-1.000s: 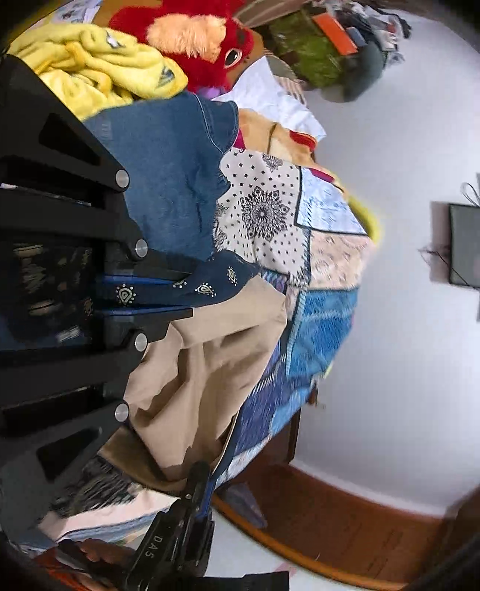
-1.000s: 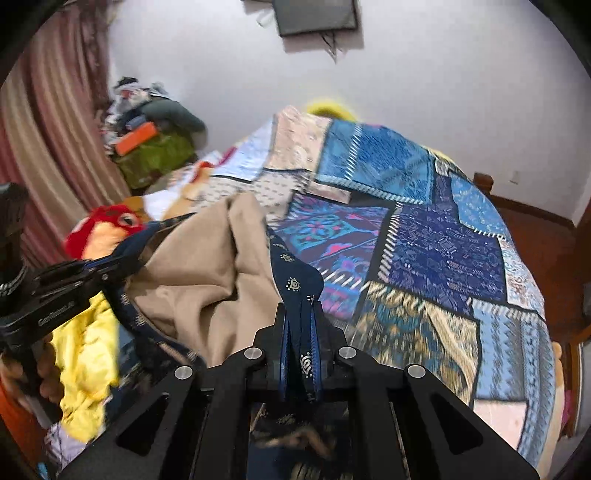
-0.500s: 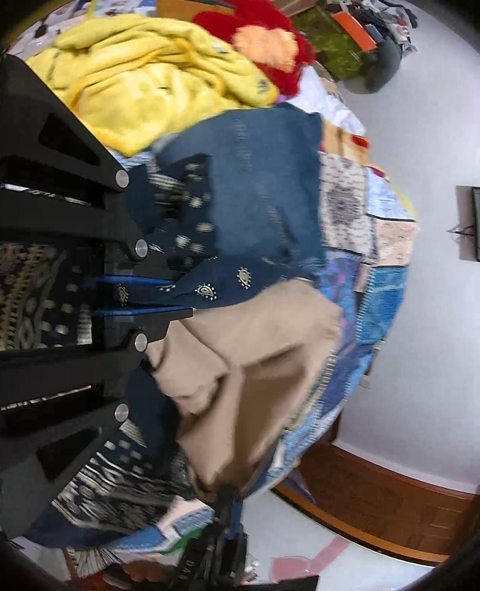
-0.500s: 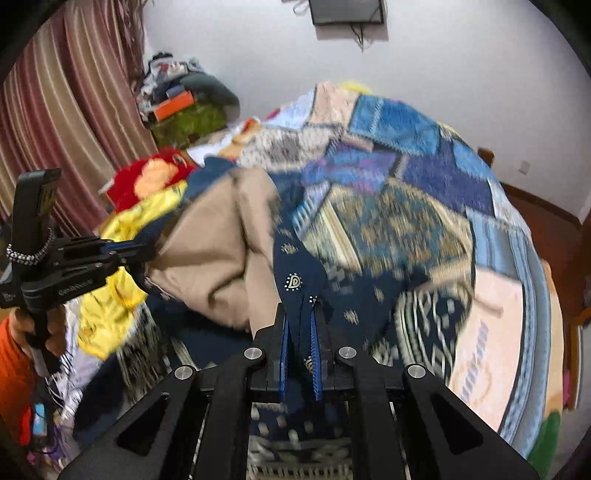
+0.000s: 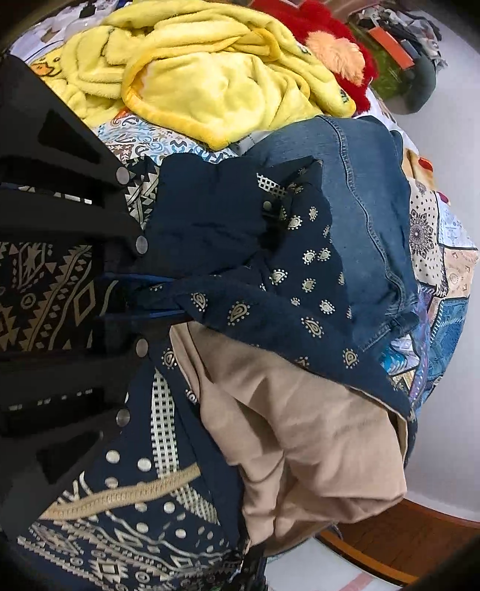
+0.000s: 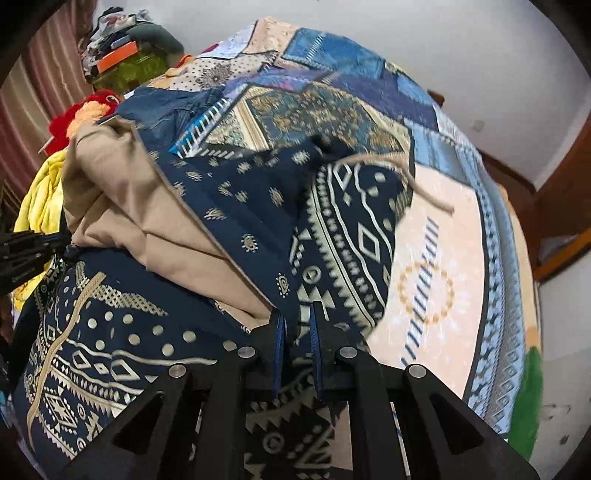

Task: Fold large clothes

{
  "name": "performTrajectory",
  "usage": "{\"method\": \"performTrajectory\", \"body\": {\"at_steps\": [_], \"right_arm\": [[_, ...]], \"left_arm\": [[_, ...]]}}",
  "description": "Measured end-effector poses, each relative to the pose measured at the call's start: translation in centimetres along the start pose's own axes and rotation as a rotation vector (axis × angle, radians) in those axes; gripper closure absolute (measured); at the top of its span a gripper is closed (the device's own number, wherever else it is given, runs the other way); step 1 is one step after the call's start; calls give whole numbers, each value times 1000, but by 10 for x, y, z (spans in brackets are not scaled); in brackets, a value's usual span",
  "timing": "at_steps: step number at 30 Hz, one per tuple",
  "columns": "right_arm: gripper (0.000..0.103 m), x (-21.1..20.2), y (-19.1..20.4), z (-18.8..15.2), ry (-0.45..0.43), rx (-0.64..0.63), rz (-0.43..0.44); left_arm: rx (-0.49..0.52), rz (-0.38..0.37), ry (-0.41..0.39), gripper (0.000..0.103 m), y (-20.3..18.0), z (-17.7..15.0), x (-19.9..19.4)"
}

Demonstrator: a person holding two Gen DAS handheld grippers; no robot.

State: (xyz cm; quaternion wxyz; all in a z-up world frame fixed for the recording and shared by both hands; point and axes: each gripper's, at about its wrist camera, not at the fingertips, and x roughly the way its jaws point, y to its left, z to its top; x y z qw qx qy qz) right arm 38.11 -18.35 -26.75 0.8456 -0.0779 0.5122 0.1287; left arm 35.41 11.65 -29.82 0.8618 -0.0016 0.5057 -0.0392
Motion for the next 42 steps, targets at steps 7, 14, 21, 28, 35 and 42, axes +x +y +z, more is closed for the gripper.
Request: {"method": "performTrajectory", "body": {"at_steps": [7, 14, 21, 28, 35, 42], "right_arm": [[10, -8, -3, -9, -56, -1, -207], [10, -28, -10, -18, -50, 31, -82], [10, -52, 8, 8, -128, 29, 19], [10, -42, 37, 41, -156, -25, 114], [22, -3, 60, 69, -117, -34, 252], [83, 32, 76, 81, -55, -67, 282]], "left_arm": [[60, 70, -15, 81, -7, -4, 8], [102, 86, -11, 56, -8, -3, -10], [93, 37, -65, 41, -1, 19, -44], [102, -49, -120, 41, -14, 60, -49], [130, -130, -84, 41, -28, 87, -13], [175, -176, -85, 80, -42, 86, -3]]}}
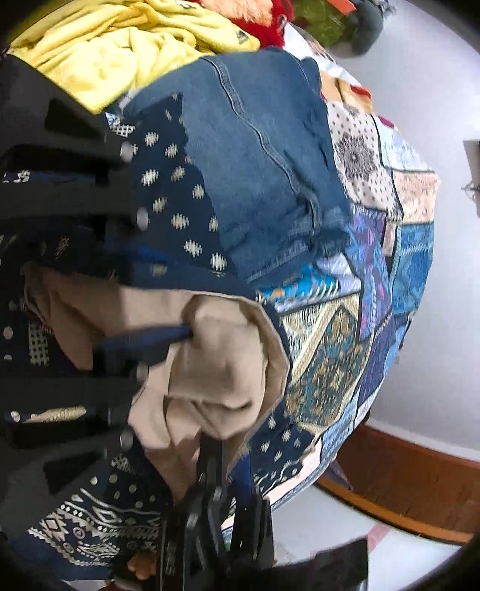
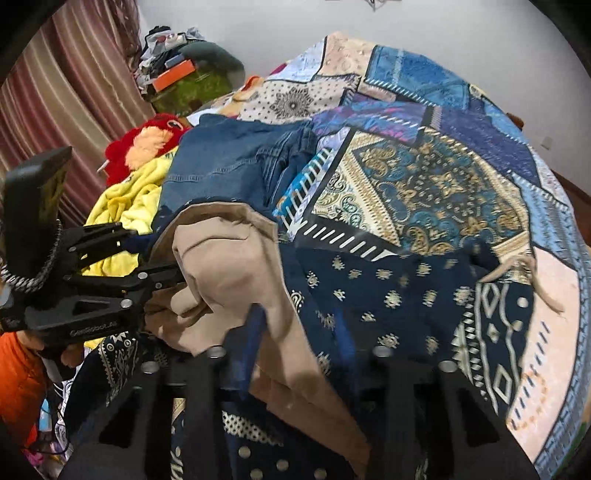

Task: Fold large clothes

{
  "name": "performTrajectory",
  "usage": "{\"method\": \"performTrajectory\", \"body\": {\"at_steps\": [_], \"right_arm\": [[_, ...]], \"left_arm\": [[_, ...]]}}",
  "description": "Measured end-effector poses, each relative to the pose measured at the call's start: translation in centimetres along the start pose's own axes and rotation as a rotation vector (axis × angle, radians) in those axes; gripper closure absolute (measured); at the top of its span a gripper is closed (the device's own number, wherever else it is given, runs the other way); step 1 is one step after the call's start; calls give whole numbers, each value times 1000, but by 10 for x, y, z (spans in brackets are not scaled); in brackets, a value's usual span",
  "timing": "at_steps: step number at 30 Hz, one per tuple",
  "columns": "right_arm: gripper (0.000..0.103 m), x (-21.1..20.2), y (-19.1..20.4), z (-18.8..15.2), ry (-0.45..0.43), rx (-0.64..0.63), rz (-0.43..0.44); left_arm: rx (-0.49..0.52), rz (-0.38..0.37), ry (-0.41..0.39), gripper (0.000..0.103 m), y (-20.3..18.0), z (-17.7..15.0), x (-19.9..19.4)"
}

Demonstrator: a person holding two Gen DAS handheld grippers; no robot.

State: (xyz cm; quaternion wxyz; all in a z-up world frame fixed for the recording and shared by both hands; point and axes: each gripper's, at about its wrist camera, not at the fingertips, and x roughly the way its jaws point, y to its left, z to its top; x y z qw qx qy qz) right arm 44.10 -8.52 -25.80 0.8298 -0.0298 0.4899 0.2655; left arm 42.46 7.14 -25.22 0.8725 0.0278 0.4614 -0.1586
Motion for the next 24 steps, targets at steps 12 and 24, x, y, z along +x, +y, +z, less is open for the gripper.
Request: {"method": "performTrajectory", "body": {"at_steps": [12, 24], "right_arm": [[95, -68, 28, -30, -79, -21, 73], [94, -132, 61, -94, -103, -55, 51]], "left_arm": [[67, 6, -108, 94, -35, -23, -79], [66, -39, -67, 94, -68, -91, -123]]}}
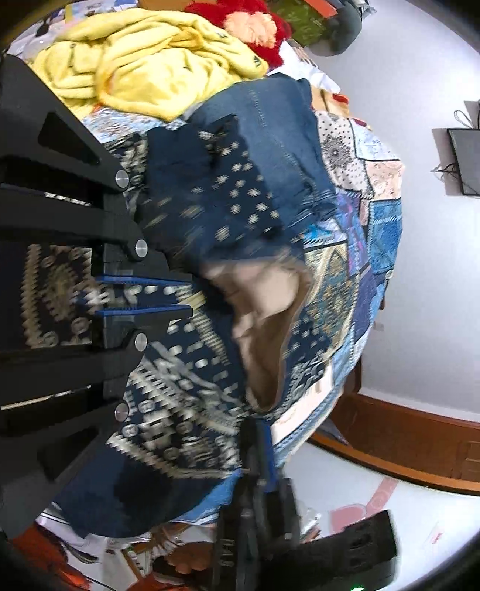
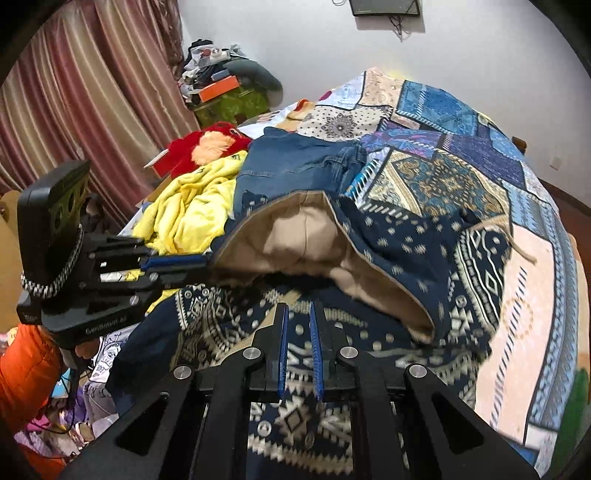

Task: Fold large clothes

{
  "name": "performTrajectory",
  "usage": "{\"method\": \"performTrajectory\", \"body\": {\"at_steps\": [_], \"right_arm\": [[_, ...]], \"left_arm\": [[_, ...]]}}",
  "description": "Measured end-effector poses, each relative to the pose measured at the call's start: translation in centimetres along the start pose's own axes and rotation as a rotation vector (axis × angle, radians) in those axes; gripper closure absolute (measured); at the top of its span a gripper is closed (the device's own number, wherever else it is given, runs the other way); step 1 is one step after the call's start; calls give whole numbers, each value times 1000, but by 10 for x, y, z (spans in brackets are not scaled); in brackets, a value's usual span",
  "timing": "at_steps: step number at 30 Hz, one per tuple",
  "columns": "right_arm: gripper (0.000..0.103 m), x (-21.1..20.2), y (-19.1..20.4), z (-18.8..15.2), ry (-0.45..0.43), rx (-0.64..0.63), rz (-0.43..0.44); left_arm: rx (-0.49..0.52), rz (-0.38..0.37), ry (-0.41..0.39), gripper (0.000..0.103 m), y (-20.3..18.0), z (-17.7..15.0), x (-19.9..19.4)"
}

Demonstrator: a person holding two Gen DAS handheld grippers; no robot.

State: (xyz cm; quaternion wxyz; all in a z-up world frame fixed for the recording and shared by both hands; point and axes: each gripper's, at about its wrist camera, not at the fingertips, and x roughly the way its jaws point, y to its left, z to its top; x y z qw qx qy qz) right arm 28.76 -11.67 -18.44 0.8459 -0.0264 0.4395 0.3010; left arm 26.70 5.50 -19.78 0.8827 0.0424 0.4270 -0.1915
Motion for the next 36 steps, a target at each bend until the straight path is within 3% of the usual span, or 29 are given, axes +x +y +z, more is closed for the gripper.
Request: {"method": "performTrajectory", "body": {"at_steps": [6, 8, 10, 16, 20, 23, 25, 28, 36], "right_arm": [[94, -15, -13, -10, 1, 28, -105], [94, -17, -19, -11, 2, 38, -124], [94, -19, -24, -9, 7, 36, -136], [94, -17, -40, -8, 23, 47, -152], [94, -11, -55, -8, 37, 104, -131], [94, -9, -68, -10, 45, 138, -133], [94, -8, -74, -12, 48, 152, -146], [94, -10, -81, -12, 46, 172, -157], [94, -32, -75, -6, -10, 189, -153]], "left_arm": [[-3, 56, 20, 93, -4, 5, -6], [-27, 77, 2, 83, 4, 20, -7], [-47, 93, -19, 59, 12, 37, -3], [-61, 109, -8, 57, 31, 89, 35], [-91, 29, 80, 57, 41, 101, 78], [-139, -49, 154, 61, 44, 97, 107], [-113, -42, 142, 90, 37, 94, 107], [-36, -36, 84, 93, 16, 89, 88], [127, -141, 18, 95, -43, 57, 28]]}}
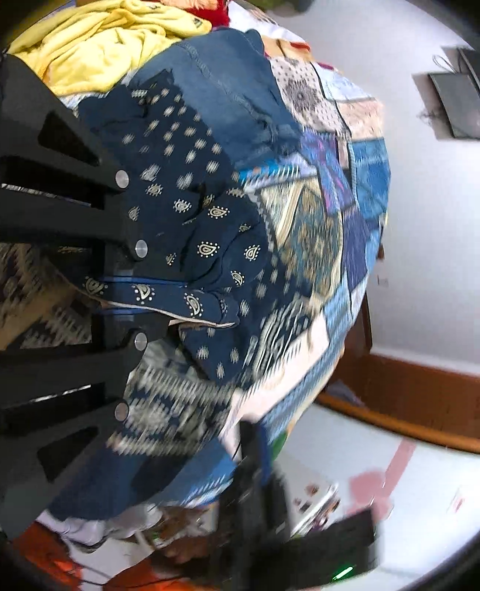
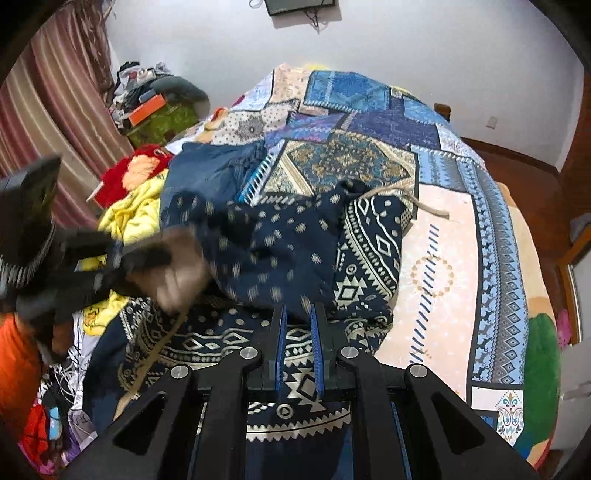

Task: Fold large clothes

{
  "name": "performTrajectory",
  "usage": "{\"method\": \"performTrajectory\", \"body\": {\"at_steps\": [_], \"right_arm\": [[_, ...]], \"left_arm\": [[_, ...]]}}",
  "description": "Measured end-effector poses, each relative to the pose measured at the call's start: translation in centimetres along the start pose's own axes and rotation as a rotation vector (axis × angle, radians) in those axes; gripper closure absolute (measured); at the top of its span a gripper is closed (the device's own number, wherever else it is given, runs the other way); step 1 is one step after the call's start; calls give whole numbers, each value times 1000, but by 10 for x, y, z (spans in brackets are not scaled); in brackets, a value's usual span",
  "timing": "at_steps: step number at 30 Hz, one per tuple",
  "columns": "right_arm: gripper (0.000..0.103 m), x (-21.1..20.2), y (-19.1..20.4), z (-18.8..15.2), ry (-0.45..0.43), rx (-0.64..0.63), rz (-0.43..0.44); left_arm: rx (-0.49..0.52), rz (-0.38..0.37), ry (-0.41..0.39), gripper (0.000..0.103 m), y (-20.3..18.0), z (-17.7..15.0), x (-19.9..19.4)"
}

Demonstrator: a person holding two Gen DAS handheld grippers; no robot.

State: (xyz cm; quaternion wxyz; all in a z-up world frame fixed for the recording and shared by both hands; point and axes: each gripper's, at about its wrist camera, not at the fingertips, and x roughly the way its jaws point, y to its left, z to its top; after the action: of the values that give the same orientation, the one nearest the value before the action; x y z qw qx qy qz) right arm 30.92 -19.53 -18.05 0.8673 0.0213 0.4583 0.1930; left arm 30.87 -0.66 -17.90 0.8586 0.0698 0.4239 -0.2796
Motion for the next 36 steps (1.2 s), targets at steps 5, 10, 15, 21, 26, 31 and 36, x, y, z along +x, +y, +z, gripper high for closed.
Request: {"method": "performTrajectory", "body": {"at_steps": [5, 10, 15, 21, 26, 31, 36], "right_arm": [[94, -9, 21, -1, -8, -39, 15], [94, -7, 43, -7, 9, -101, 16], [94, 4, 57, -13, 42, -130, 33], [94, 11, 70, -7, 48, -136, 63], [94, 17, 86, 3, 38, -140, 108], [94, 54, 100, -5, 124, -203, 64], [94, 87, 86, -36, 249, -239, -24]], "left_arm": [[20, -34, 26, 95, -23, -36, -3], [-28, -21, 122, 95, -22, -76, 11], [-34, -15, 176, 90, -21, -98, 2], [-31, 97, 66, 53, -19, -95, -44], [-78, 205, -30, 46, 5, -73, -70], [-134, 279, -45, 44, 36, -49, -58], [-158, 260, -23, 45, 51, -27, -19]]}}
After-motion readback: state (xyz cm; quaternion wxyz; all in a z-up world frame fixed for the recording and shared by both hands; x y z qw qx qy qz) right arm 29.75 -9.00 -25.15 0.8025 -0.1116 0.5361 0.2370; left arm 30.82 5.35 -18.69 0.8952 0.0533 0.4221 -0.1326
